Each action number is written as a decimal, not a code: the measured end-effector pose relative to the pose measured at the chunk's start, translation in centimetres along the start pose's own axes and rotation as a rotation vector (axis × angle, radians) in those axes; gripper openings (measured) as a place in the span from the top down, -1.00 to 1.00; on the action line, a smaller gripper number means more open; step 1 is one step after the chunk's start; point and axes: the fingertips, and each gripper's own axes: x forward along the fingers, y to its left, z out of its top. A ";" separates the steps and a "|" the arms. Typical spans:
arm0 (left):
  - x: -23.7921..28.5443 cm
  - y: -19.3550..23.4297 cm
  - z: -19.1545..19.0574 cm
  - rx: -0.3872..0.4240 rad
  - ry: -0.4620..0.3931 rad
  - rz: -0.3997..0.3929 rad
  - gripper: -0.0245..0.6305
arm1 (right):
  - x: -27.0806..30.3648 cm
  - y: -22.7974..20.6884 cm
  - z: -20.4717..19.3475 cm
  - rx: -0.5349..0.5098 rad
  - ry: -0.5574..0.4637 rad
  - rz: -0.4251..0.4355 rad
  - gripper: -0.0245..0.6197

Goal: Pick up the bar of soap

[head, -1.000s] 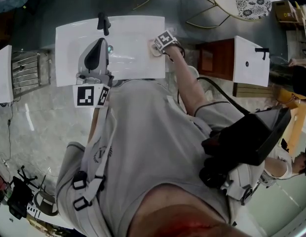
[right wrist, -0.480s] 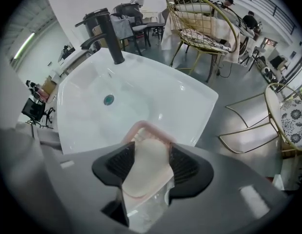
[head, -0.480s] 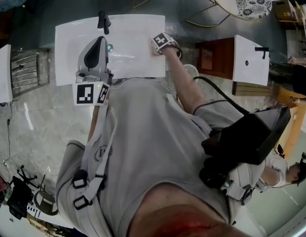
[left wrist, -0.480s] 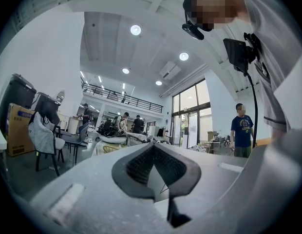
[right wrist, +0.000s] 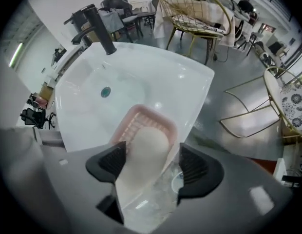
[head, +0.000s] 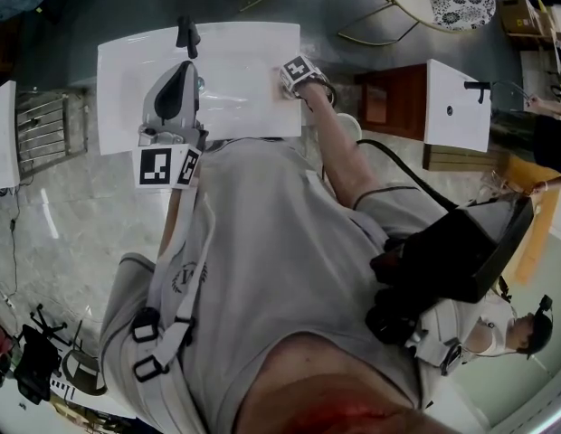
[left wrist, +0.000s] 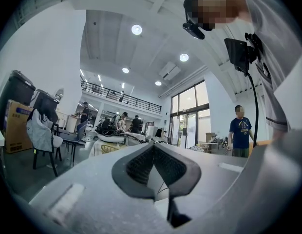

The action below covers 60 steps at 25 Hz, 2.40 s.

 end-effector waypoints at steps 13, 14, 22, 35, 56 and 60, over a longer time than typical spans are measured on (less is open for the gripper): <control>-0.3 0.6 -0.6 -0.016 0.014 -0.006 0.93 | -1.3 -0.4 0.2 0.207 -0.191 0.023 0.48; -0.3 0.5 -0.7 -0.018 0.014 -0.013 0.93 | -1.3 -0.4 0.0 0.241 -0.197 0.044 0.50; 0.5 0.0 -0.9 -0.028 0.015 -0.061 0.93 | -3.0 -1.5 -1.0 0.342 -0.264 0.032 0.54; 1.7 -1.5 -0.8 -0.016 0.019 -0.124 0.93 | -6.5 -2.1 -0.6 0.417 -0.445 0.032 0.57; 5.7 -5.6 4.5 0.102 -0.048 -0.219 0.93 | -40.1 0.1 6.1 0.184 -1.282 -0.052 0.57; 6.5 -6.1 6.3 0.113 -0.080 -0.235 0.93 | -47.2 2.1 6.4 0.111 -1.413 -0.074 0.56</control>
